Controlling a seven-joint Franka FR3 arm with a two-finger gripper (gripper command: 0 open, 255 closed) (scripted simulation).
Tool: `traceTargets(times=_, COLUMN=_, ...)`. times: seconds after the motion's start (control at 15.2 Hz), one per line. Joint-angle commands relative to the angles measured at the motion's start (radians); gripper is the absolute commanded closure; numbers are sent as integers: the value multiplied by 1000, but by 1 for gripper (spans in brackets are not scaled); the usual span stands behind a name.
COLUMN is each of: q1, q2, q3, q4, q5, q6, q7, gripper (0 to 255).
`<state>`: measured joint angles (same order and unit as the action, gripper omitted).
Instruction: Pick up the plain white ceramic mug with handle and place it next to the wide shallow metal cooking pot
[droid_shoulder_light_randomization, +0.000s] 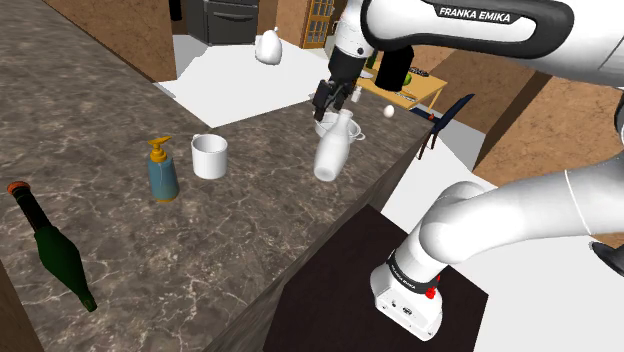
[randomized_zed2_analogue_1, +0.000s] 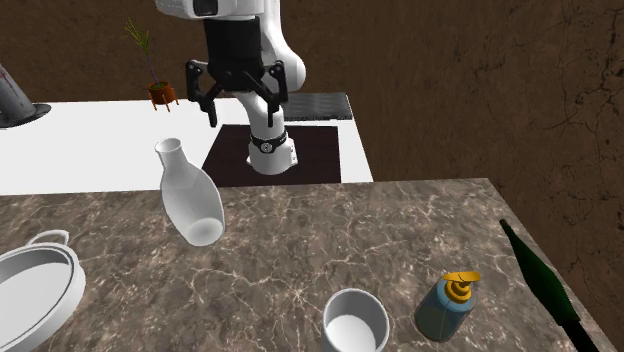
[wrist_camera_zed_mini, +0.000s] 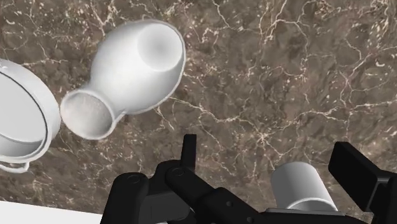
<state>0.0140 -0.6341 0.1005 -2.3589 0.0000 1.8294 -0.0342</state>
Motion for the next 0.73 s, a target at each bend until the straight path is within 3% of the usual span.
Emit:
traceTargets(times=0.0, q1=8, q2=51, q3=26, q4=5, q5=12, q6=45, q7=32, gripper=0)
traceTargets(times=0.66, q1=27, q2=387, q3=144, q4=143, q5=9, q6=234, q7=190, gripper=0)
